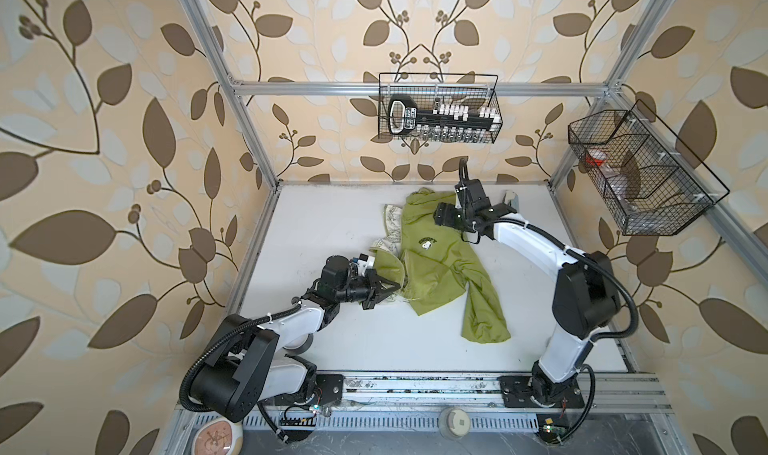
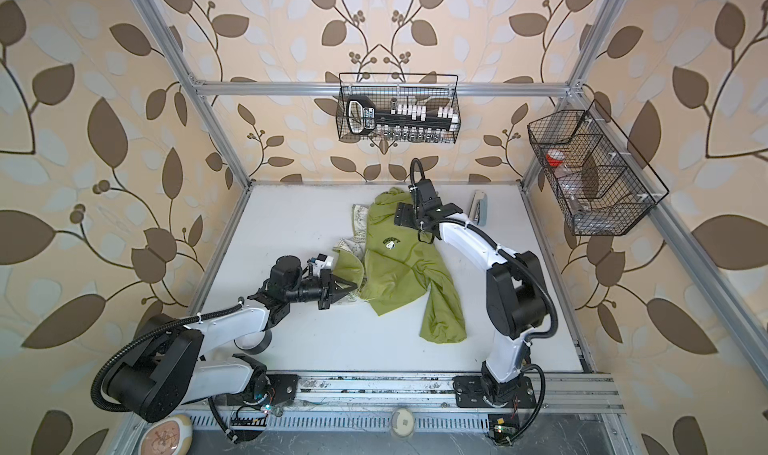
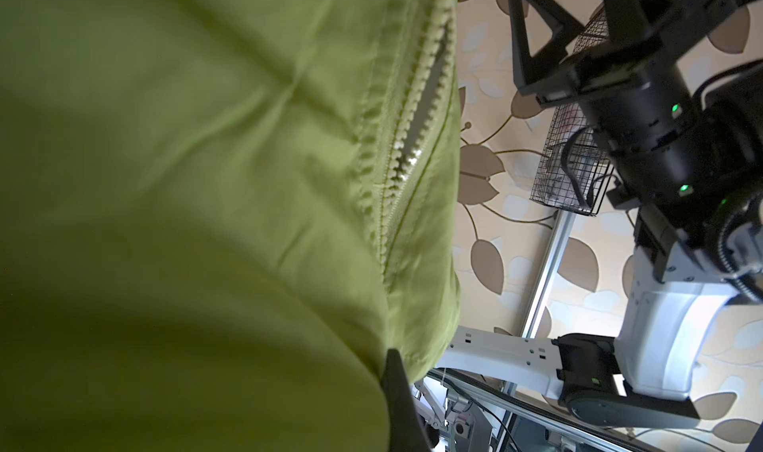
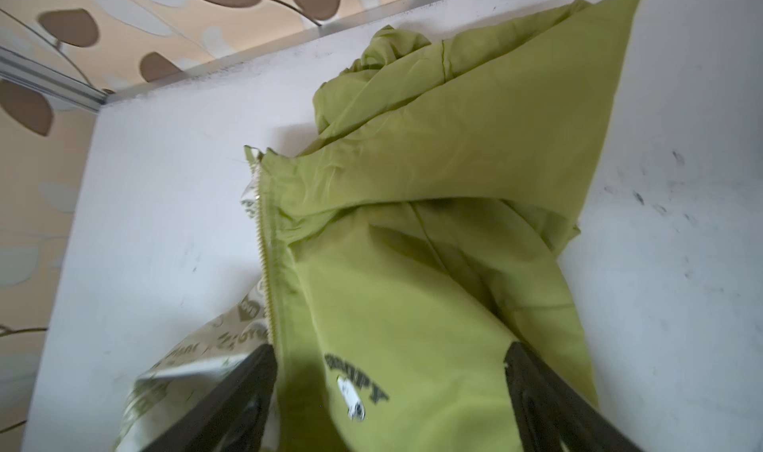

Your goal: Zip up the jacket

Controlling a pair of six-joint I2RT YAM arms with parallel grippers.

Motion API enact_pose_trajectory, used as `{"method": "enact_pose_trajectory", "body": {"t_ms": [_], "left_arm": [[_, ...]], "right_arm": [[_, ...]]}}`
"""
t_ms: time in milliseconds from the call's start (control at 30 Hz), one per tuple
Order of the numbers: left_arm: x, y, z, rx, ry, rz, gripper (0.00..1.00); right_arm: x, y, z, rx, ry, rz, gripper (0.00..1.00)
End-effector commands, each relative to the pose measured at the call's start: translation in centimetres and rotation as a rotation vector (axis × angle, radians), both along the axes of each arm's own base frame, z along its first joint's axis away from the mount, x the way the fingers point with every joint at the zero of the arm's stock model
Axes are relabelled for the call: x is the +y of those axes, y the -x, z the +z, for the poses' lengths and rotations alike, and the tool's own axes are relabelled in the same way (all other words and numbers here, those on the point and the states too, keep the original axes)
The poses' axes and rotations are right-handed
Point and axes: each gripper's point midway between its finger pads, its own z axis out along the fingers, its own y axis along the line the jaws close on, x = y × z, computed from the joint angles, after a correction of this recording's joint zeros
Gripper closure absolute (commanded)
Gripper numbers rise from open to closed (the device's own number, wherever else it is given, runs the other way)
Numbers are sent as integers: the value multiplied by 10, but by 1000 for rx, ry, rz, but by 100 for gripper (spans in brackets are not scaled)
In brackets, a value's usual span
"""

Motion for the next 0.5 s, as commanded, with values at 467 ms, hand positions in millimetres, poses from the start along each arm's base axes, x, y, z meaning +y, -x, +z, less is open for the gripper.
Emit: {"method": "enact_pose_trajectory", "body": {"t_ms": [467], "left_arm": [[-6, 2, 4, -63, 17, -53, 100]], "right_arm": [[-24, -62, -105, 192, -153, -131, 11]]}}
